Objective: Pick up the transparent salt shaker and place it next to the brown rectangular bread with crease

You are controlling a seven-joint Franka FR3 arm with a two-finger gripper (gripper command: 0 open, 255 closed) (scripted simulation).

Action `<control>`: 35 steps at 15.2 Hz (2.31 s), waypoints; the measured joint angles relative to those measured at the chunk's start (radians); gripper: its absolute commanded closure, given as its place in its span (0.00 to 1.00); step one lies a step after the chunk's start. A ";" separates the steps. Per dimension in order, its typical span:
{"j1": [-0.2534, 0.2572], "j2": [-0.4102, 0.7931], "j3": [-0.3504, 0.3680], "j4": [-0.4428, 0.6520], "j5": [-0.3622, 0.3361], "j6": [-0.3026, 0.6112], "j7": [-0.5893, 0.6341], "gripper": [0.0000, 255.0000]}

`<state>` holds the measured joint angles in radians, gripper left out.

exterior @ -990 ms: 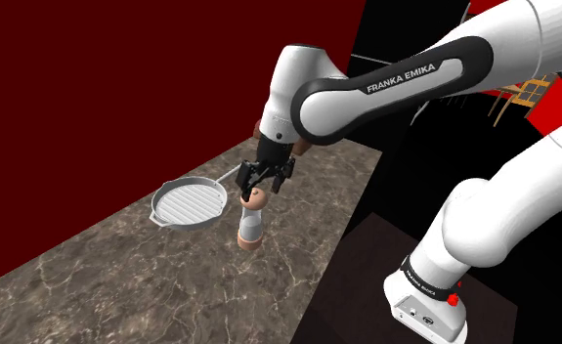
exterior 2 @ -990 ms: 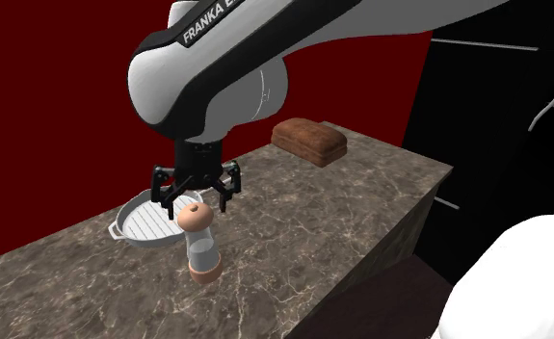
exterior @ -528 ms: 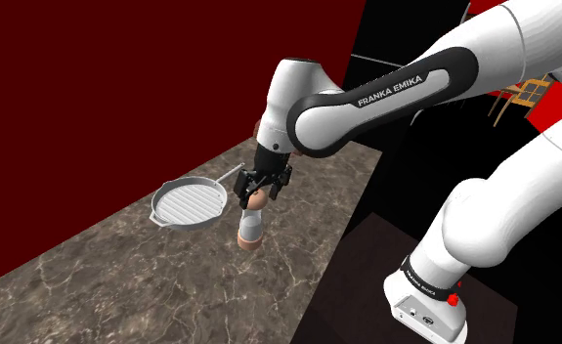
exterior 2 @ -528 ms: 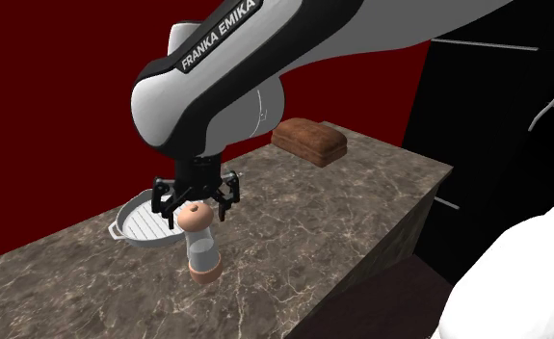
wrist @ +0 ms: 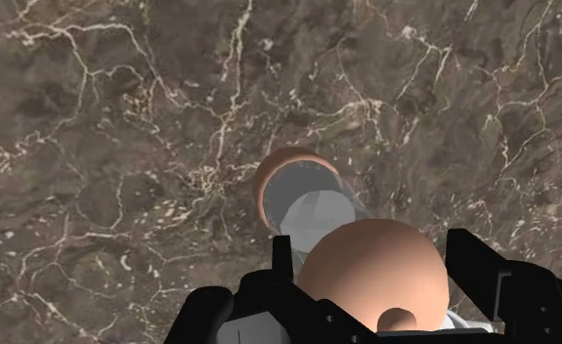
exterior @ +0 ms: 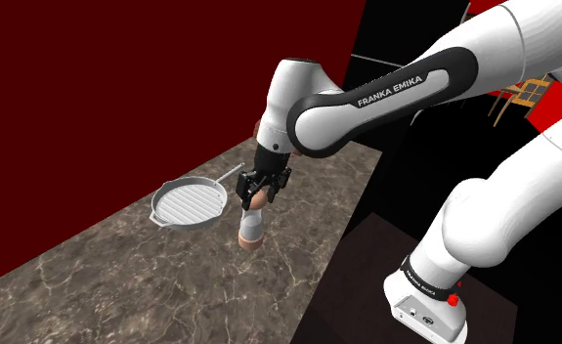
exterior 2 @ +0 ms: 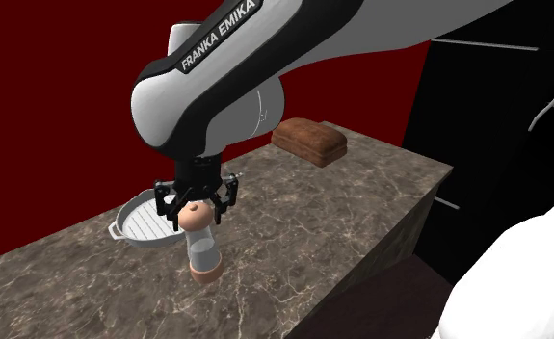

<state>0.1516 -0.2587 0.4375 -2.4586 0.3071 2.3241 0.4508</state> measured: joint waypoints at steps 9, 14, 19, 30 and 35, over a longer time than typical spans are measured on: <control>0.000 -0.017 -0.005 0.014 0.000 -0.031 0.001 1.00; 0.000 -0.051 -0.015 0.053 -0.002 -0.102 0.007 1.00; -0.003 -0.078 -0.026 0.099 -0.006 -0.175 0.012 1.00; -0.008 -0.117 -0.048 0.213 -0.019 -0.327 0.026 1.00; -0.011 -0.125 -0.055 0.274 -0.026 -0.395 0.037 1.00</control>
<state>0.1408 -0.3838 0.3822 -2.1850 0.2814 1.9294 0.4875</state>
